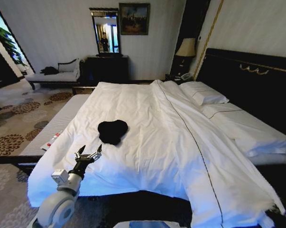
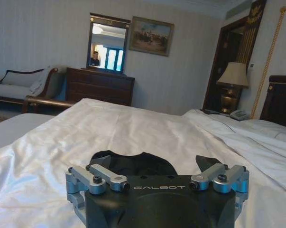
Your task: Fold the clothes on the bed.
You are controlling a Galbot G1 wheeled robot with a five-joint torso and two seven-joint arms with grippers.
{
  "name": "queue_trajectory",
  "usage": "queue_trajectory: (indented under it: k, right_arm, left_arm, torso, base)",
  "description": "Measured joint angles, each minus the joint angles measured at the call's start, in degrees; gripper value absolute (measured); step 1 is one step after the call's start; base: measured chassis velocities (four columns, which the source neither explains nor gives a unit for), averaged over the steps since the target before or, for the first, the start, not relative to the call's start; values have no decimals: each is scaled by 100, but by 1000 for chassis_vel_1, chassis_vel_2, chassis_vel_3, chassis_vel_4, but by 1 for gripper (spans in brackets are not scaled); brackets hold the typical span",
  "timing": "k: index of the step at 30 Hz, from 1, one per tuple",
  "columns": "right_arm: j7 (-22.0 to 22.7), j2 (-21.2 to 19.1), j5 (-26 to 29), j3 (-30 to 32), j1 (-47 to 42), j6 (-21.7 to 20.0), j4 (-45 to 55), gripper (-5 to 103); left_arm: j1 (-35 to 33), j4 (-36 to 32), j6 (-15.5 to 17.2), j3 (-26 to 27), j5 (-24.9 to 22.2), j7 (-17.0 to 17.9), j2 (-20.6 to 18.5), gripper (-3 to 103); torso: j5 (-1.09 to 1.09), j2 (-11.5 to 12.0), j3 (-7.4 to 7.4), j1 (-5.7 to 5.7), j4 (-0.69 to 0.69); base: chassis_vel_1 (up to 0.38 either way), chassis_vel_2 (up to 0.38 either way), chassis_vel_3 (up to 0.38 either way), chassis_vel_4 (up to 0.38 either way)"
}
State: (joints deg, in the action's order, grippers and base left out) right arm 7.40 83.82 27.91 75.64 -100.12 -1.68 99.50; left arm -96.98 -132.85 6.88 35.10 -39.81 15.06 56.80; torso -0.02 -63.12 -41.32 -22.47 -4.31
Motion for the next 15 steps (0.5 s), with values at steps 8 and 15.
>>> queue_trajectory:
  k: [8, 15]
  right_arm:
    - [-10, 57, 62, 31, -19, 88, 109, 48]
    - [-118, 13, 257, 71, -87, 107, 354, 70]
  left_arm:
    - [111, 22, 41, -68, -20, 53, -14, 100]
    - [84, 39, 44, -62, -13, 58, -33, 100]
  torso:
    - [1, -1, 0, 0, 9]
    - [2, -1, 0, 1, 10]
  base:
    - [0, 0, 0, 0]
    - [0, 0, 0, 0]
